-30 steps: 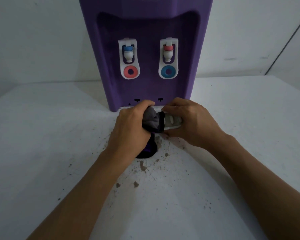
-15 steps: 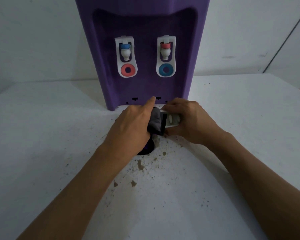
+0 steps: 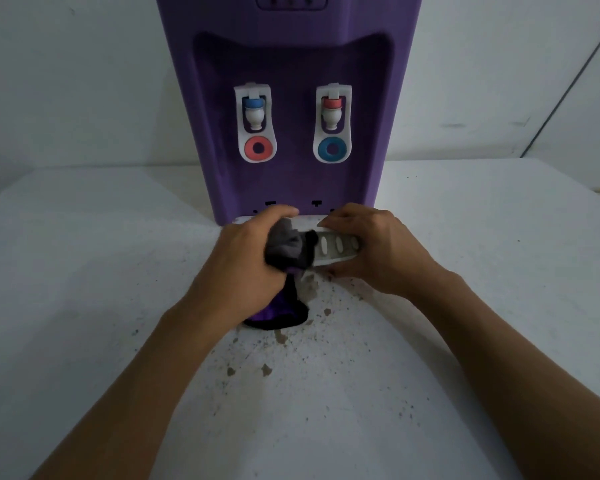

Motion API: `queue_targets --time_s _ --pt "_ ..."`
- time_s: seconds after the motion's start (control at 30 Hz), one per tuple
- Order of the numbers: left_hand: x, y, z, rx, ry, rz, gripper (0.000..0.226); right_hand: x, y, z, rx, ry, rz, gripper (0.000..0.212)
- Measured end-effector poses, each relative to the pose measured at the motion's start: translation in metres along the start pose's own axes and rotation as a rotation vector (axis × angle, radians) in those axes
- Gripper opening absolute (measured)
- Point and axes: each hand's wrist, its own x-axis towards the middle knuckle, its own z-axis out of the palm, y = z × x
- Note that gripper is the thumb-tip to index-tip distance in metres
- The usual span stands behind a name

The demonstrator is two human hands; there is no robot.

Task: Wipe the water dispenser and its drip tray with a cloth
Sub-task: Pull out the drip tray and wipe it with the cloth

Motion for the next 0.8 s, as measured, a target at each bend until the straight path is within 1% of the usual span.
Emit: queue_targets --time_s 0.07,0.13,0.2,0.23,0.3,0.37,0.43,0.5,0.63,0.73,0.8 --pt "-0.002 -0.011 -0.007 -0.121 0.075 -0.034 0.062 0.0 0.0 0.0 0.01 0.006 0.003 0.061" --pt "-0.001 -0.019 -0.013 -0.274 0.209 -0.091 0.046 -0.001 0.0 0.001 0.01 0.013 0.002 0.063" --pt "0.003 -0.025 -0.017 -0.513 0.341 -0.22 0.035 -0.001 0.0 0.002 0.001 0.016 0.002 0.065" --pt "0.005 -0.026 -0.019 -0.656 0.38 -0.296 0.032 -0.001 0.0 0.002 -0.001 0.017 0.003 0.066" --pt "0.009 -0.026 -0.019 -0.869 0.399 -0.406 0.03 -0.001 0.0 0.002 -0.005 0.02 0.006 0.068" --pt "0.01 -0.023 -0.016 -0.944 0.38 -0.458 0.035 -0.001 0.0 0.002 -0.016 0.021 -0.001 0.068" --pt "0.009 -0.018 -0.01 -0.94 0.35 -0.47 0.039 -0.002 0.0 0.002 -0.028 0.024 -0.013 0.066" --pt "0.007 -0.011 -0.002 -0.872 0.294 -0.441 0.04 -0.002 0.001 0.003 -0.027 0.03 -0.02 0.065" --pt "0.003 0.003 0.02 -0.585 0.212 -0.379 0.038 -0.002 0.003 0.005 -0.018 0.022 -0.024 0.063" --pt "0.003 0.01 0.034 -0.373 0.213 -0.214 0.033 -0.002 0.003 0.007 -0.017 0.022 -0.021 0.061" --pt "0.004 0.014 0.036 -0.278 0.224 -0.136 0.028 -0.001 0.003 0.008 -0.013 0.022 -0.024 0.059"
